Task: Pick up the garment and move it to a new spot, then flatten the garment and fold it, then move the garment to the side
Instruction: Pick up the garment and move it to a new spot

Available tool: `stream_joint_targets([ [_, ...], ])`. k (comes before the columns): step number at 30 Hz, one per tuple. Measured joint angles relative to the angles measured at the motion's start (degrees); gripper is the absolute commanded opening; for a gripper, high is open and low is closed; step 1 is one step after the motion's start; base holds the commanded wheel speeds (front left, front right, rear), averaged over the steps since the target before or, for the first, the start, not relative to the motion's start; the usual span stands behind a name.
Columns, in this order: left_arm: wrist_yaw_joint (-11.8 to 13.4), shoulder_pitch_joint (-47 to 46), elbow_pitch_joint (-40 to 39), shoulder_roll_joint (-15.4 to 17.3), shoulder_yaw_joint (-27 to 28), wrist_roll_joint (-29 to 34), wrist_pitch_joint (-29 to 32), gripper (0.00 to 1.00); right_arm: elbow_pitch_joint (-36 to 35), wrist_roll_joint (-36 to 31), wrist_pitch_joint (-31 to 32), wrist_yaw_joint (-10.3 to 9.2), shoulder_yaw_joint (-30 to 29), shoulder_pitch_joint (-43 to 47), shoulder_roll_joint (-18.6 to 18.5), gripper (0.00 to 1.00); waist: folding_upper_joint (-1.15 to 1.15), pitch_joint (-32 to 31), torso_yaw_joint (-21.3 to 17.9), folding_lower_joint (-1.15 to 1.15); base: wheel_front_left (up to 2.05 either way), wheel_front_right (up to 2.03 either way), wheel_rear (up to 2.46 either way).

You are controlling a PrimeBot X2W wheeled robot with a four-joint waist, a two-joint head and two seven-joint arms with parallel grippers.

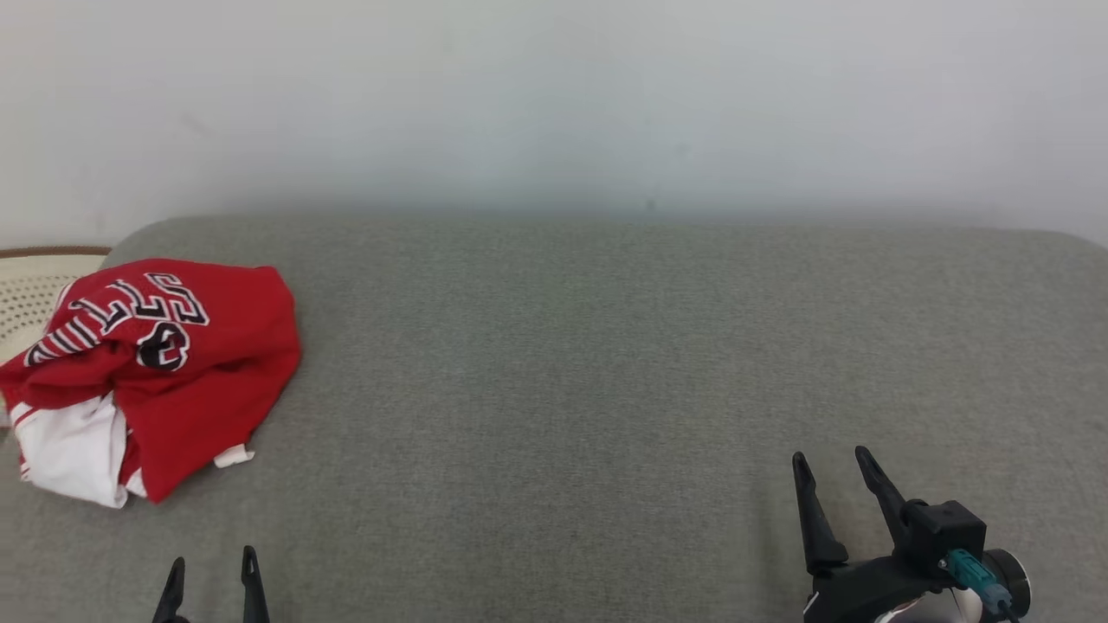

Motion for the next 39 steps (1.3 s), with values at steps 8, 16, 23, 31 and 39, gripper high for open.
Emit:
stream_joint_targets([
  [8, -0.53, 2.17, 0.68, 0.05, 1.76, 0.01, -0.08, 1.0, 0.48, 0.96, 0.0, 0.0, 2.83, 0.13, 0.89, 1.0, 0.0, -0.31, 8.28, 0.0, 0.0, 0.0, 0.0],
  [16, -0.58, 4.8, 0.6, 0.29, 4.27, -0.22, -0.08, 1.0, 1.04, 2.12, 0.0, 0.0, 5.77, 0.12, 1.57, 1.0, 0.0, -0.82, 16.08, 0.0, 0.0, 0.0, 0.0],
  [23, -2.27, 5.36, 0.43, -0.08, 4.97, -1.58, -0.08, 1.0, 0.94, 2.69, -0.01, 0.0, 6.12, 0.26, 2.04, 1.0, 0.0, -1.13, 22.09, 0.0, 0.0, 0.0, 0.0],
  [31, -3.66, 5.72, 0.54, -0.31, 5.87, -1.57, -0.08, 1.0, 1.11, 2.88, -0.01, 0.0, 6.46, 0.34, 2.61, 1.0, 0.0, -1.21, 27.31, 0.0, 0.0, 0.0, 0.0],
  [39, -5.45, 4.64, 1.4, -0.62, 7.03, -4.82, -0.08, 1.0, 1.37, 3.27, -0.01, 0.0, 6.87, 0.29, 2.13, 1.0, 0.0, -0.07, 27.17, -0.01, 0.0, 0.0, 0.0],
])
